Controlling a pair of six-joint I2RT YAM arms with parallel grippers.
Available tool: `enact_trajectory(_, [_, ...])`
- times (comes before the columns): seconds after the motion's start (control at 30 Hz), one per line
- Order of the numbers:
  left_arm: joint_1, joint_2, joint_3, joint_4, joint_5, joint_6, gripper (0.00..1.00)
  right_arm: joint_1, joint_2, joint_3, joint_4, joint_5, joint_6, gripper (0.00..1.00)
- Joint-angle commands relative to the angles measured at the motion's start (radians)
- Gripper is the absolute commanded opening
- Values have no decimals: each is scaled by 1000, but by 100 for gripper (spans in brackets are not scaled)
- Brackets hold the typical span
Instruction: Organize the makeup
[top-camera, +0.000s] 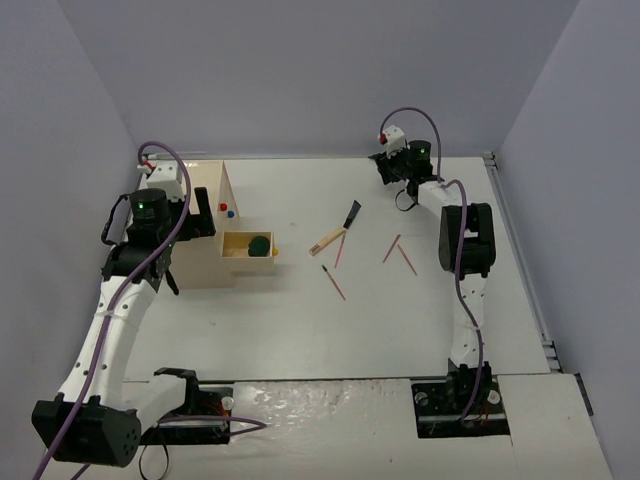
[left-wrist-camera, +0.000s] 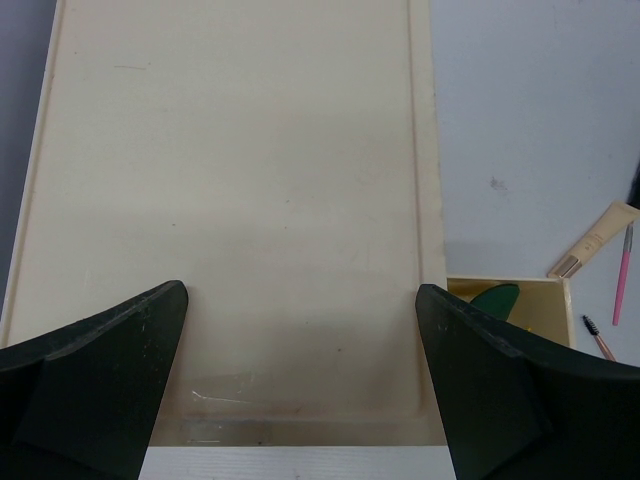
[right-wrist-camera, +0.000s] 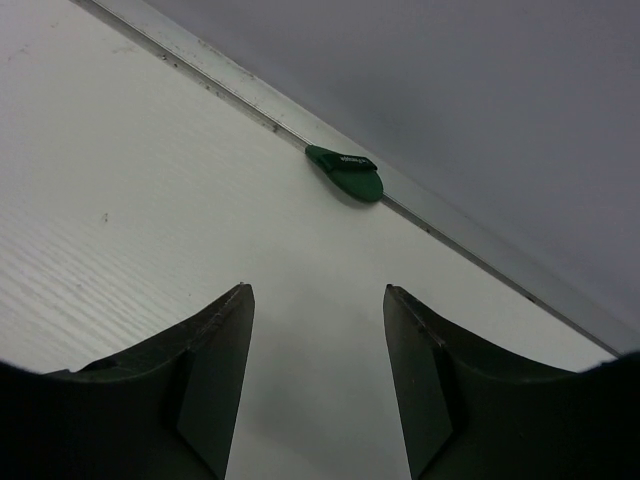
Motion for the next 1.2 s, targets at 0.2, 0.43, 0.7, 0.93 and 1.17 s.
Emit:
enact_trajectory(0.2, [-4, 30, 47, -34, 4, -6, 97, 1, 115, 128, 236, 45, -102, 50])
enact_trajectory(0.43, [-4, 41, 50, -39, -4, -5, 97, 7, 221, 270, 191, 40, -209, 52])
enact_trajectory(0.7, [-6, 48, 48, -38, -8, -2, 97, 7, 275, 313, 163, -4, -344, 53])
enact_trajectory(0.93, [-6, 58, 49, -40, -8, -3, 97, 7, 333, 349, 172, -75, -426, 41])
enact_trajectory(1.17, [-6, 66, 49, -42, -8, 1, 97, 5, 373, 396, 177, -105, -466, 19])
